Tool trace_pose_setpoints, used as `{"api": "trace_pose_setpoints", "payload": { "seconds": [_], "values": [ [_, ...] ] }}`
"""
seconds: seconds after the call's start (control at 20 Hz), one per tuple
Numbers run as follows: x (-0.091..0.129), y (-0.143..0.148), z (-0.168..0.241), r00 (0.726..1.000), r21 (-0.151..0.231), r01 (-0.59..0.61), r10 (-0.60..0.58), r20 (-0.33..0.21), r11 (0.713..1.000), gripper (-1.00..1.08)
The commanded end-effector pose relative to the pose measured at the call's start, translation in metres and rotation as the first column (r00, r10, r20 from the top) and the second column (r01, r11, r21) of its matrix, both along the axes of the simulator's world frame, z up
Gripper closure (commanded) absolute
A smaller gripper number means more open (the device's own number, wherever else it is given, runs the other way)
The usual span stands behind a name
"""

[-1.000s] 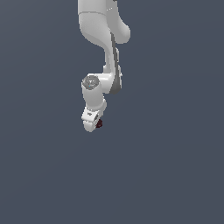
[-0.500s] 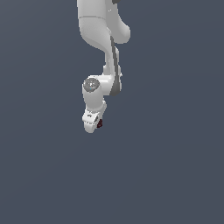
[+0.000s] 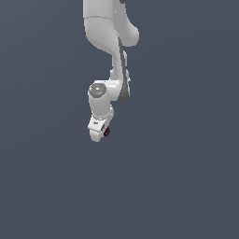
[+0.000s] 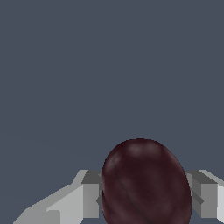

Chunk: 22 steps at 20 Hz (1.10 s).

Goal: Pick up the object and move it to a goal position.

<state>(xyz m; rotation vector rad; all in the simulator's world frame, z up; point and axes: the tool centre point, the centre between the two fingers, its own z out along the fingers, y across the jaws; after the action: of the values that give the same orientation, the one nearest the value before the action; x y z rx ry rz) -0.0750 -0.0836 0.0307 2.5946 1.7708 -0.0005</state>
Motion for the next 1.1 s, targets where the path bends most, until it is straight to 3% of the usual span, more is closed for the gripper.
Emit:
{"api": "trace_pose_setpoints", "payload": {
  "seconds": [0.0, 0.35, 1.05],
  "values": [
    [0.0, 0.004, 0.005, 1.0, 0.0, -0.001, 0.001, 0.001, 1.0, 1.08],
    [0.0, 0.035, 0.035, 1.0, -0.001, -0.001, 0.001, 0.001, 1.0, 1.08],
    [0.003, 0.143, 0.14, 1.0, -0.001, -0.002, 0.002, 0.0, 1.0, 1.08]
  ]
}}
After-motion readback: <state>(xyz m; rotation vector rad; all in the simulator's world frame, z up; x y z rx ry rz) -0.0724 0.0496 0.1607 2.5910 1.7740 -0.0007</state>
